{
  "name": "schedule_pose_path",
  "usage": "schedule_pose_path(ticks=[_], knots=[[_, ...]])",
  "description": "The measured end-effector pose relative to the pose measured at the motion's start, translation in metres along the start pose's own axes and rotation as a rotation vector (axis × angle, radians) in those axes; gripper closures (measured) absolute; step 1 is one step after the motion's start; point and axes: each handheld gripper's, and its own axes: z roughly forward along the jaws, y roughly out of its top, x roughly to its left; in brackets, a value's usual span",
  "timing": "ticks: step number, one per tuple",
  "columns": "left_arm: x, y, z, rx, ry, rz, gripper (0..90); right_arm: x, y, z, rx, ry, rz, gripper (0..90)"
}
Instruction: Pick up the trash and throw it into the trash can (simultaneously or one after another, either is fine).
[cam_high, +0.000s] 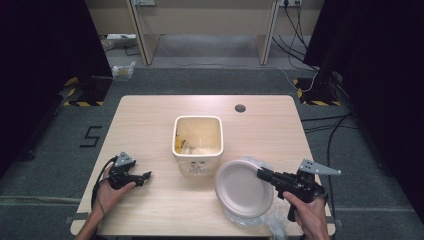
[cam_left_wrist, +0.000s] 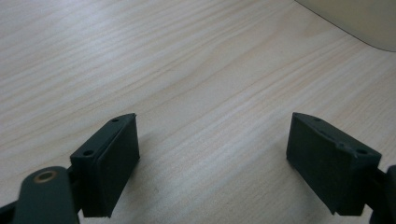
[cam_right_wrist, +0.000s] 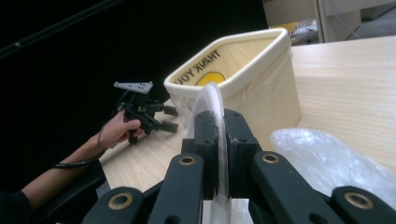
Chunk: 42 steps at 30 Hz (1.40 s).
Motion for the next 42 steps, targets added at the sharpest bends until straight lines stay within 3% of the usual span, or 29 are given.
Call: schedule_pose_path(ticks=[17, 34, 42], knots=[[0.000, 0.000, 0.000, 0.000, 0.000, 0.000, 16.1, 0.002, 0.038, -0.009, -0.044, -0.041, -0.060, 85.7], [0.000, 0.000, 0.000, 0.000, 0.000, 0.000, 16.1, 0.003, 0.073, -0.017, -0.092, -0.042, -0.088, 85.7], [0.000, 0.000, 0.000, 0.000, 0.000, 0.000, 16.1, 0.006, 0.090, -0.011, -0.091, -0.029, -0.103, 85.7]])
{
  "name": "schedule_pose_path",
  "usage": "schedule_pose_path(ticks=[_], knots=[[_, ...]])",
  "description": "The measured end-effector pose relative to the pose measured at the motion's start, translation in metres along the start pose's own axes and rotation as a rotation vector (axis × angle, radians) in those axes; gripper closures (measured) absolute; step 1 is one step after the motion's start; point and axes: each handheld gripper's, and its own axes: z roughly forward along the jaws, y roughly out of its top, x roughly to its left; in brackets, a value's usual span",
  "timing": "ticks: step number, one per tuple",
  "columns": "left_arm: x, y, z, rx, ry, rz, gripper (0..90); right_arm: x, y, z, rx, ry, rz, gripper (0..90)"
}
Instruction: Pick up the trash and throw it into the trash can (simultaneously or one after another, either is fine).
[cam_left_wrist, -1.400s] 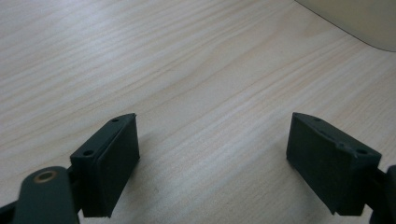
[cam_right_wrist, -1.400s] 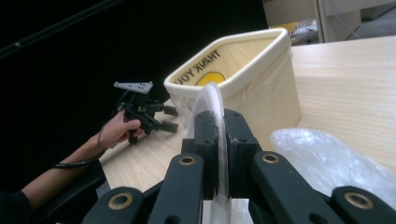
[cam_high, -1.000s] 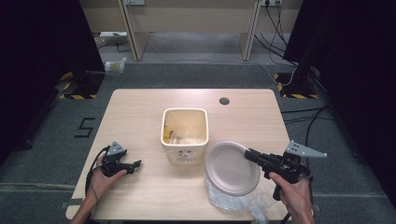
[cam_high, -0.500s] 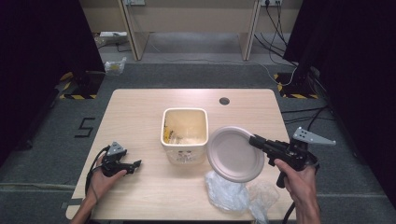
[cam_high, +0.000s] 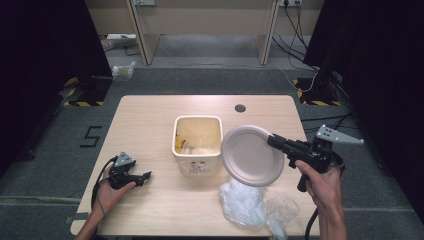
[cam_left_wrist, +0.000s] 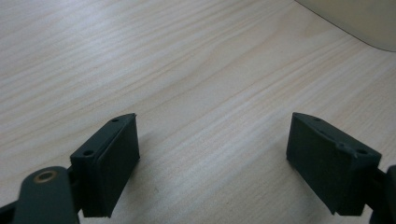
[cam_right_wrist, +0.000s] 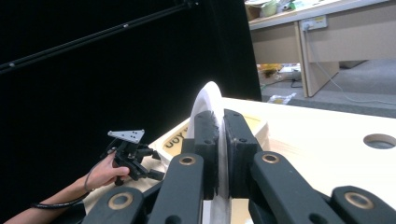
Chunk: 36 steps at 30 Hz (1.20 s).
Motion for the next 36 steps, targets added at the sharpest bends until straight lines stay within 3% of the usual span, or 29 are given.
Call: schedule_pose_path(ticks=[13, 36], knots=[[0.000, 0.000, 0.000, 0.003, -0.002, 0.001, 16.1, -0.003, 0.017, 0.020, -0.003, 0.020, -0.010, 85.7], [0.000, 0.000, 0.000, 0.003, -0.002, 0.001, 16.1, -0.017, 0.033, 0.050, -0.011, -0.008, 0.011, 85.7]])
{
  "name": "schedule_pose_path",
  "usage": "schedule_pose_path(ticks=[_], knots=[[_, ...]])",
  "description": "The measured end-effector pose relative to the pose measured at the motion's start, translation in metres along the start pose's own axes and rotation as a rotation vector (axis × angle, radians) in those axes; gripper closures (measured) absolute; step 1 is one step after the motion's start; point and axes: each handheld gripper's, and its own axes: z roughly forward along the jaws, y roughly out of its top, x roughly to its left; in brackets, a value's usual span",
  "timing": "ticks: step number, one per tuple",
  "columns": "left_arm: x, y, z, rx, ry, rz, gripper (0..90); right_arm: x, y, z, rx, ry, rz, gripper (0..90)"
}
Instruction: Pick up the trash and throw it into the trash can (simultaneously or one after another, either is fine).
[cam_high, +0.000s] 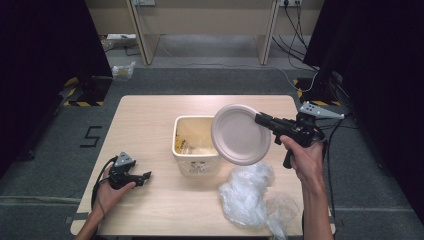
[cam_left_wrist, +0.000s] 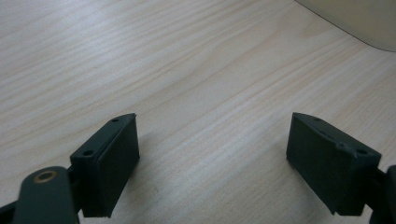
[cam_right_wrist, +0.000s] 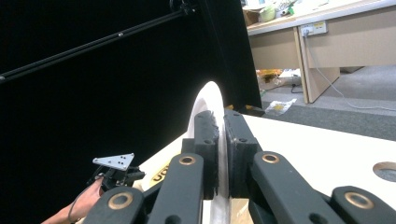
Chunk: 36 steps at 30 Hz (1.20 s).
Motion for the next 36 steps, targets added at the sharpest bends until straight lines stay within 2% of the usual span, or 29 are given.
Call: schedule_pose_path(ticks=[11, 21, 26, 36], knots=[[0.000, 0.000, 0.000, 0.000, 0.001, 0.000, 16.1, 0.002, 0.006, 0.023, 0.019, -0.006, -0.018, 85.6], [0.000, 0.000, 0.000, -0.003, 0.001, 0.000, 16.1, -0.004, 0.010, 0.050, 0.027, -0.008, 0.001, 85.6], [0.000, 0.000, 0.000, 0.000, 0.000, 0.000, 16.1, -0.002, 0.011, 0.058, 0.026, -0.005, 0.006, 85.6], [0.000, 0.000, 0.000, -0.003, 0.001, 0.000, 16.2, -0.007, 0.005, 0.086, 0.040, -0.004, 0.034, 85.6]])
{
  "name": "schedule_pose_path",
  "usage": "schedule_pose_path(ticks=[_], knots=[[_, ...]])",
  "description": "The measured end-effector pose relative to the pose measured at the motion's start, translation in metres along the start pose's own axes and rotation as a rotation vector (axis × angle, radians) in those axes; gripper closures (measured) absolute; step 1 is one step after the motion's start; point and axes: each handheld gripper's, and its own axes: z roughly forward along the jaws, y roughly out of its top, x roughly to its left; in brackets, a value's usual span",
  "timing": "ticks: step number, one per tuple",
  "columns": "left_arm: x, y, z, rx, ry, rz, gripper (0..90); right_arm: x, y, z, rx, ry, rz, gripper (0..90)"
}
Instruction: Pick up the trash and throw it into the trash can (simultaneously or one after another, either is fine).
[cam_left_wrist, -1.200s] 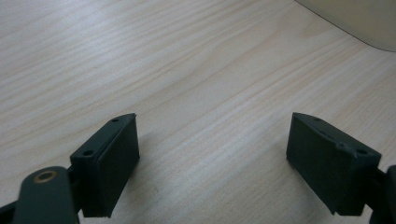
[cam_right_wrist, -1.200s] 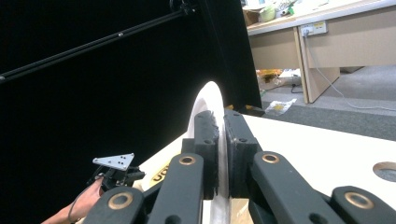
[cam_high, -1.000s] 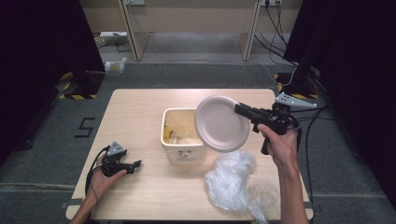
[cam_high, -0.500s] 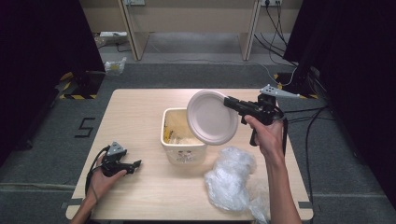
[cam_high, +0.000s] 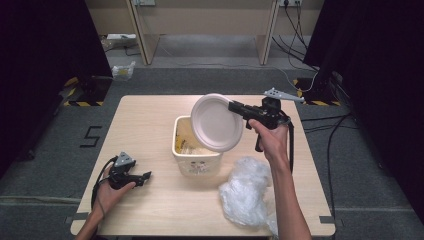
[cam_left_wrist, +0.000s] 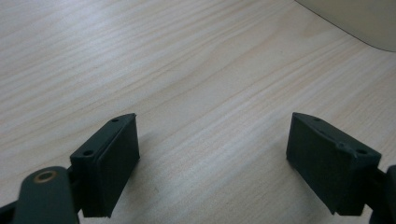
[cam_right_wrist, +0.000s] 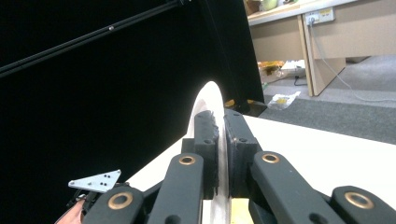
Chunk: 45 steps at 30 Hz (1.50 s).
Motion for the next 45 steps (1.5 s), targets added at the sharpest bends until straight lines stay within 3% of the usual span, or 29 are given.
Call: schedule_pose_path(ticks=[27, 45], knots=[[0.000, 0.000, 0.000, 0.001, 0.000, 0.002, 16.2, 0.001, -0.023, 0.055, 0.081, 0.031, 0.022, 85.5], [0.000, 0.000, 0.000, 0.003, -0.001, 0.002, 16.1, -0.005, -0.034, 0.060, 0.101, 0.040, 0.055, 84.6]])
